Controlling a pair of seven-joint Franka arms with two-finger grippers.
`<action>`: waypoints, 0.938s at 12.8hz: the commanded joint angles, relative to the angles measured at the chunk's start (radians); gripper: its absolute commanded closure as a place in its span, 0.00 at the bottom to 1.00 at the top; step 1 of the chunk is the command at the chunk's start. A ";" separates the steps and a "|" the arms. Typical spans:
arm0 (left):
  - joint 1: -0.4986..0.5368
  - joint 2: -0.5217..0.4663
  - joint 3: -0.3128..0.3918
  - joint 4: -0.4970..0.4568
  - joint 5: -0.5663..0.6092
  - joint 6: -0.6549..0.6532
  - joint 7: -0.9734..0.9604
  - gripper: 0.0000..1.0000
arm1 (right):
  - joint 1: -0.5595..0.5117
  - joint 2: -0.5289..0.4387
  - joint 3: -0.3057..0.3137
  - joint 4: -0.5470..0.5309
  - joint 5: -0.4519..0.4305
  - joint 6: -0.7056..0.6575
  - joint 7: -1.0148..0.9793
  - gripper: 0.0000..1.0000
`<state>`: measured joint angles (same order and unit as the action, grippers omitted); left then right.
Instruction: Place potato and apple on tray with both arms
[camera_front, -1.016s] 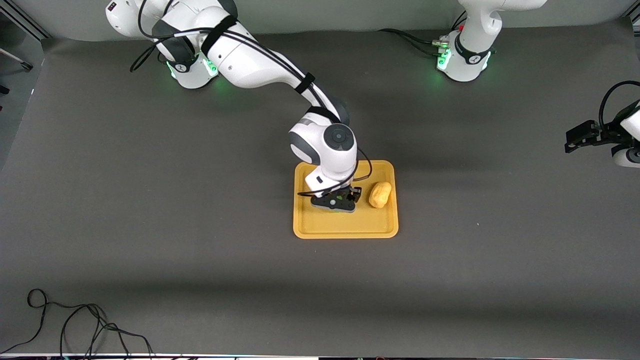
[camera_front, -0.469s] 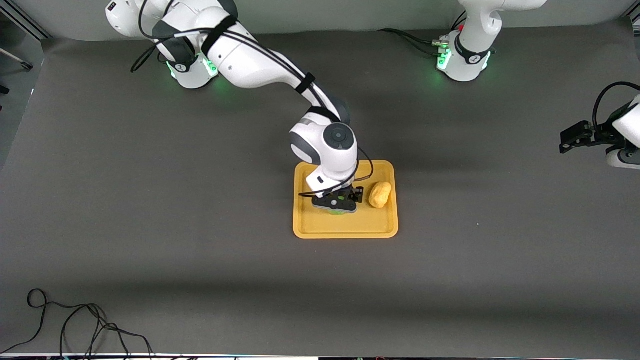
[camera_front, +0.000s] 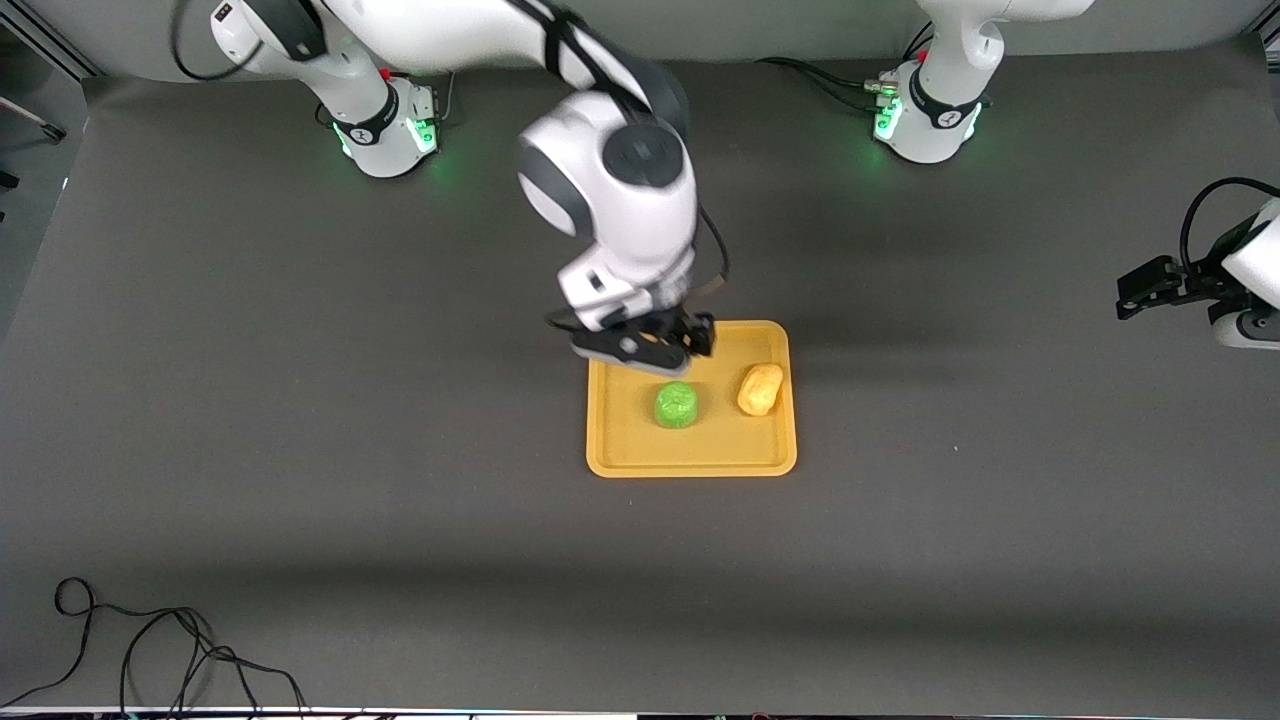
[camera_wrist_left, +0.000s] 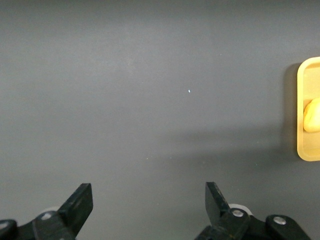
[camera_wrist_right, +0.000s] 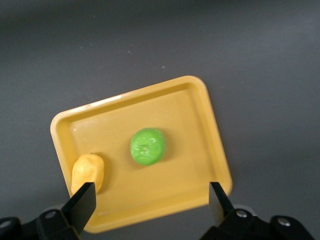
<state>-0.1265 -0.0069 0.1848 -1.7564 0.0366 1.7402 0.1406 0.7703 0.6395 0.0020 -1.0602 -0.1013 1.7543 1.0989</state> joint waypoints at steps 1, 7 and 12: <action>-0.007 0.021 -0.001 0.041 0.003 -0.010 -0.029 0.00 | -0.075 -0.150 -0.002 -0.079 0.025 -0.137 -0.139 0.00; -0.005 -0.008 -0.041 0.051 0.002 -0.064 -0.096 0.00 | -0.457 -0.450 0.013 -0.321 0.089 -0.222 -0.678 0.00; -0.004 -0.025 -0.041 0.055 0.003 -0.089 -0.081 0.00 | -0.713 -0.595 0.015 -0.513 0.091 -0.144 -0.979 0.00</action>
<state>-0.1274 -0.0051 0.1430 -1.7062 0.0358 1.6852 0.0615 0.1165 0.1250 -0.0009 -1.4559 -0.0289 1.5601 0.1900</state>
